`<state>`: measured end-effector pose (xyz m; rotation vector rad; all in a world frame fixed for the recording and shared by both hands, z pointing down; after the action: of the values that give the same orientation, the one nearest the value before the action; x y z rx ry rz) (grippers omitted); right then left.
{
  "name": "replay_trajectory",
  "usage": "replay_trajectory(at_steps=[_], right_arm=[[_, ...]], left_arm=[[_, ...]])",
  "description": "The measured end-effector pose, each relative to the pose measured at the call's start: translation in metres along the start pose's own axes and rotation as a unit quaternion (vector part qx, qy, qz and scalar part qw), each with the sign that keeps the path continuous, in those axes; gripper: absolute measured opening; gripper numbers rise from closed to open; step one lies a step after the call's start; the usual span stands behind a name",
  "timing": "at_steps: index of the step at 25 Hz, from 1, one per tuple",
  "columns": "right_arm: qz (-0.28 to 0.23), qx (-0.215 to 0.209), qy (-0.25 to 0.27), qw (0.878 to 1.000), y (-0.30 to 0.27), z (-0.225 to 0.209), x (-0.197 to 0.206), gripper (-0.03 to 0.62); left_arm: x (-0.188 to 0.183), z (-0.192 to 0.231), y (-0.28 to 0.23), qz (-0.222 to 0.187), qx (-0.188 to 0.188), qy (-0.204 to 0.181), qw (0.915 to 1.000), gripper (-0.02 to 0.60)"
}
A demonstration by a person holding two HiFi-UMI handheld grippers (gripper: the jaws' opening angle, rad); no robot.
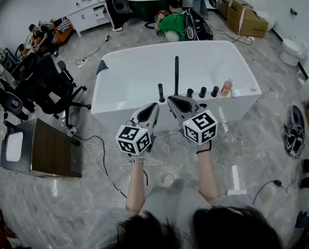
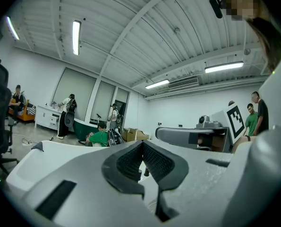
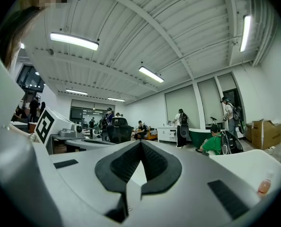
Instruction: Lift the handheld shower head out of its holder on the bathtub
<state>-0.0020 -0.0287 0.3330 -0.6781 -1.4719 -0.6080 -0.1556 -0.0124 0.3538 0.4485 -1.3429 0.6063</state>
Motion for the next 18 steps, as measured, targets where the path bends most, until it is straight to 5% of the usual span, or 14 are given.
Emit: replay_trajectory(at_steps=[18], right_arm=[[-0.001,0.015,0.004,1.0,-0.044,-0.043,0.007,0.0]], left_arm=[[0.004,0.048,-0.036,-0.003,-0.014,0.015,0.9998,0.005]])
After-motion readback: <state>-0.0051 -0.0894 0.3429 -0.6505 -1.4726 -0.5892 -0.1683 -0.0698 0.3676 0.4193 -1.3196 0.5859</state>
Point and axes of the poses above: the fingertips, and each gripper's own axes: y backward along the fingers, z to its left, x out of its underside, the point moved 8 cm from there along y, backward along the fingers, and after that the axes turned 1 degree about y, right-handed, at the moved point
